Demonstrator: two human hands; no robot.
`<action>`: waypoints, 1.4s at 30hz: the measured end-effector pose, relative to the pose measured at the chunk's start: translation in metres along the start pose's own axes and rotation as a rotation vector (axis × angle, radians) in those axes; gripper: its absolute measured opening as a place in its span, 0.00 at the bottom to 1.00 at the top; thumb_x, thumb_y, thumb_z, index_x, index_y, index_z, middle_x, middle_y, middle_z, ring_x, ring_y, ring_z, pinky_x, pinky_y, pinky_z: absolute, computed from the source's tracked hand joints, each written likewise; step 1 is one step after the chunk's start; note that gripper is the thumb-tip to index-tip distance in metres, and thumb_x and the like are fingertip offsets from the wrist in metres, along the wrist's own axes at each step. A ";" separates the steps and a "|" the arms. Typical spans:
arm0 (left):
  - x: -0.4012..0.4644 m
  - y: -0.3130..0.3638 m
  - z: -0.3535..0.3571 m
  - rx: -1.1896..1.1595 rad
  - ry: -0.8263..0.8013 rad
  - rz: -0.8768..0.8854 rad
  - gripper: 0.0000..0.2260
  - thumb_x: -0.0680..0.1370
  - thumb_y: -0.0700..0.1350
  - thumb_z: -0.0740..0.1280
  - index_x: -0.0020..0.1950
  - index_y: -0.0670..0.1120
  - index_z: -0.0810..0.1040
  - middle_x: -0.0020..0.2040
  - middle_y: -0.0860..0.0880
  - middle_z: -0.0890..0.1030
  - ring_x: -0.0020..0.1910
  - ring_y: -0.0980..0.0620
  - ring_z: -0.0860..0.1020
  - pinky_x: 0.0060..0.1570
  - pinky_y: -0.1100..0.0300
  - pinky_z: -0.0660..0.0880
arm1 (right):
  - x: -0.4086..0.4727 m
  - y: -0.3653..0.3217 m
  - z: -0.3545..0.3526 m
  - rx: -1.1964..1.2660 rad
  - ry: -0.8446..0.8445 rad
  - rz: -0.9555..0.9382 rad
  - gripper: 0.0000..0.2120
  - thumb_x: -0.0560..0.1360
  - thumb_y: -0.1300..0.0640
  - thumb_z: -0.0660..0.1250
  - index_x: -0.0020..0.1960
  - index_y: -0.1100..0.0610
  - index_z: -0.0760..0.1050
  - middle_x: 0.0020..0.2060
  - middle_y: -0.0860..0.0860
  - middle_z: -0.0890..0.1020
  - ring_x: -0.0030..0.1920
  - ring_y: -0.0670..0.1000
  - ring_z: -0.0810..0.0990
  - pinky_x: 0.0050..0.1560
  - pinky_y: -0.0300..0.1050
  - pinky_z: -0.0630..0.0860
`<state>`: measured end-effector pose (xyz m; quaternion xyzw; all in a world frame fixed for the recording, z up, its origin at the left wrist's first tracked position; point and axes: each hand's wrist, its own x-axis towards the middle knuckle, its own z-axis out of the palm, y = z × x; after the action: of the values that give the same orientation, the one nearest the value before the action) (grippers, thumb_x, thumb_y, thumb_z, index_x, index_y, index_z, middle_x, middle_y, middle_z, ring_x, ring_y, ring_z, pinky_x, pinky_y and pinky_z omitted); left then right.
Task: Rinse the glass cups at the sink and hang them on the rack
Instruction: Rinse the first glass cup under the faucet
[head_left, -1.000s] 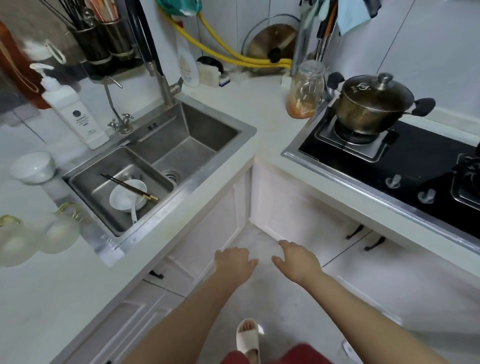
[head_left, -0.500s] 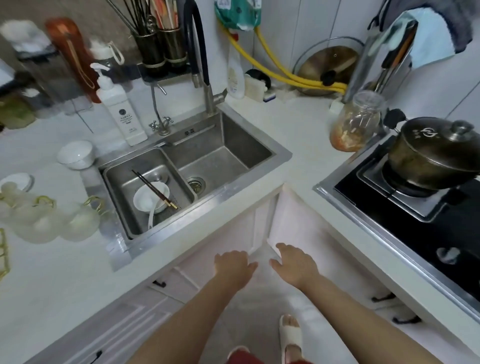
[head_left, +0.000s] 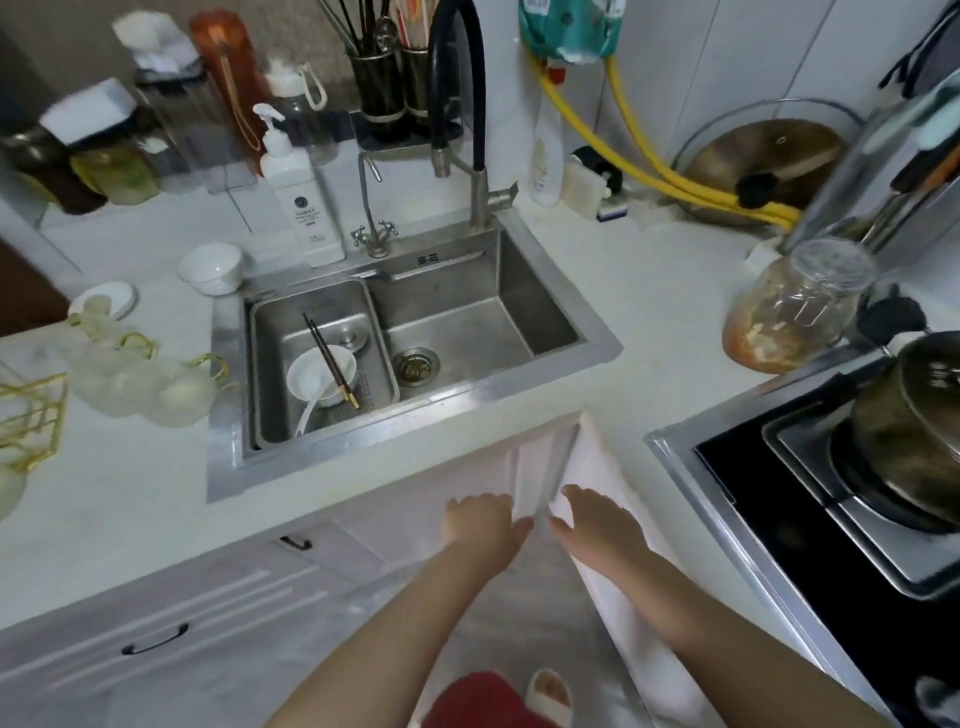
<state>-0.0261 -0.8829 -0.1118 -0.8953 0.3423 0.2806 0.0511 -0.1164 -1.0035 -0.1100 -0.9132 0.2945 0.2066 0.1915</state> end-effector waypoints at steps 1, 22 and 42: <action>0.002 0.002 -0.004 -0.007 0.012 -0.004 0.23 0.82 0.60 0.52 0.71 0.49 0.70 0.65 0.48 0.77 0.64 0.46 0.75 0.64 0.52 0.65 | 0.003 0.001 -0.006 0.013 0.005 -0.012 0.23 0.80 0.46 0.54 0.72 0.55 0.62 0.67 0.54 0.73 0.67 0.55 0.71 0.64 0.48 0.69; 0.098 -0.110 -0.130 -0.056 0.205 -0.082 0.21 0.81 0.59 0.55 0.68 0.50 0.73 0.63 0.46 0.79 0.62 0.44 0.76 0.60 0.52 0.68 | 0.139 -0.113 -0.102 0.087 0.144 -0.172 0.20 0.79 0.46 0.59 0.68 0.53 0.67 0.64 0.53 0.76 0.65 0.55 0.74 0.64 0.49 0.71; 0.162 -0.200 -0.140 -0.185 0.232 -0.206 0.21 0.80 0.60 0.56 0.65 0.49 0.75 0.61 0.46 0.78 0.61 0.44 0.75 0.57 0.51 0.73 | 0.251 -0.198 -0.120 -0.047 -0.020 -0.351 0.27 0.78 0.47 0.61 0.73 0.55 0.62 0.69 0.55 0.69 0.69 0.56 0.67 0.67 0.47 0.65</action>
<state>0.2665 -0.8649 -0.1015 -0.9528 0.2254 0.1990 -0.0427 0.2235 -1.0263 -0.0871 -0.9527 0.1238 0.1862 0.2060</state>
